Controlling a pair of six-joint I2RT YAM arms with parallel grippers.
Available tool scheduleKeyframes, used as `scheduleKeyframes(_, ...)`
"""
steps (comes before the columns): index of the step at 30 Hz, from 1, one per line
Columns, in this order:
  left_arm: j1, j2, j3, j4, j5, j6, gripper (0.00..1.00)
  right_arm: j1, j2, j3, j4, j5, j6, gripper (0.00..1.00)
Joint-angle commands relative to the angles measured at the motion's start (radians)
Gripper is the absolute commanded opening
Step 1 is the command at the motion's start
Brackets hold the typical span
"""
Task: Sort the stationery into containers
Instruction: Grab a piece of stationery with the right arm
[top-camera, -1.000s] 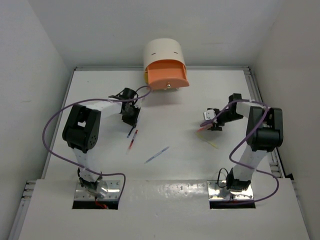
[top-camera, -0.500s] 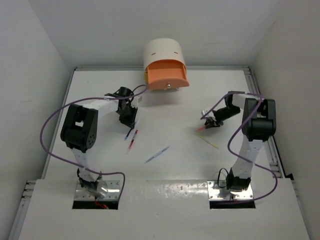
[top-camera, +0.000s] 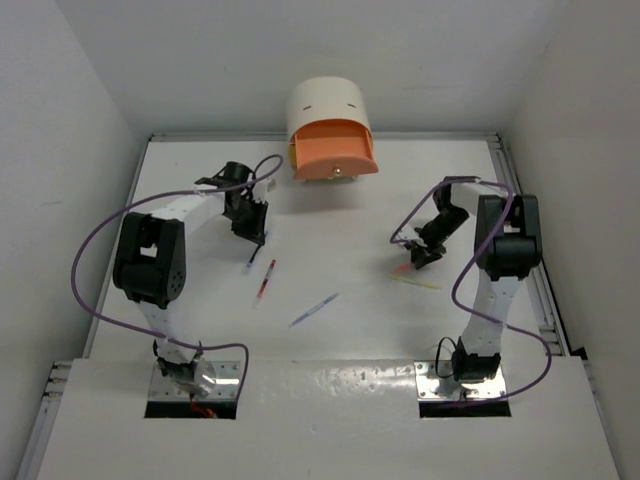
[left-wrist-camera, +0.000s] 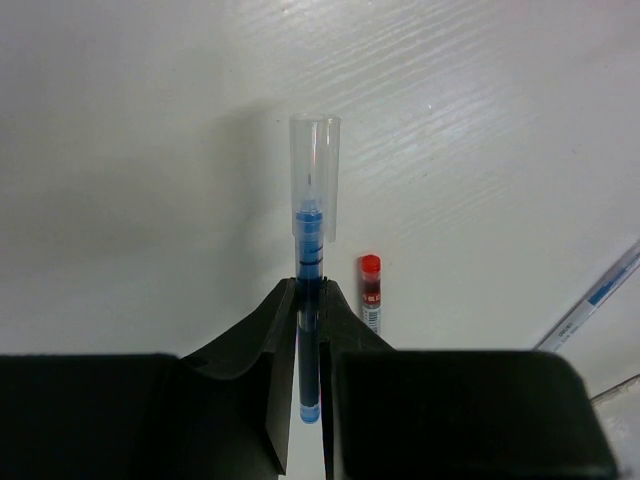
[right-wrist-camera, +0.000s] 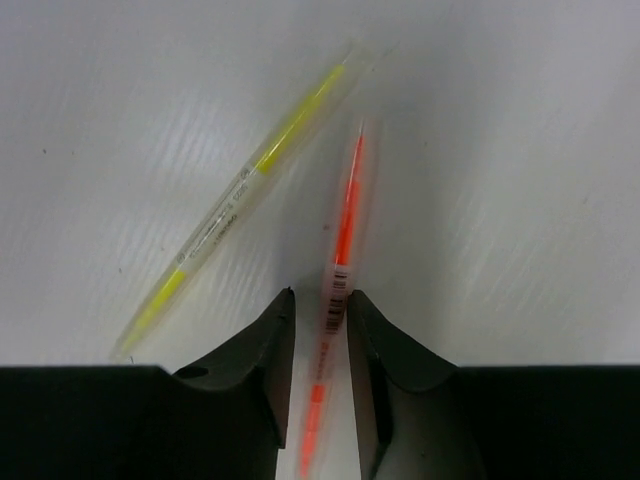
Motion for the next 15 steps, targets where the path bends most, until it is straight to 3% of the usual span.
scheduleKeyframes(1,0.022,-0.049,0.047,-0.001,0.02,0.005,0.13,0.004,-0.022,-0.097,0.201,0.214,-0.029,0.29)
scheduleKeyframes(5,0.039,-0.052,0.071,0.003,0.022,0.003,0.13,0.012,-0.096,-0.244,0.388,0.226,0.025,0.31)
scheduleKeyframes(10,0.062,-0.08,0.097,0.009,0.04,0.014,0.13,0.059,-0.145,-0.341,0.53,0.279,0.122,0.19)
scheduleKeyframes(15,0.087,-0.14,0.145,0.022,0.074,0.028,0.12,0.068,-0.152,-0.322,0.546,0.321,0.201,0.0)
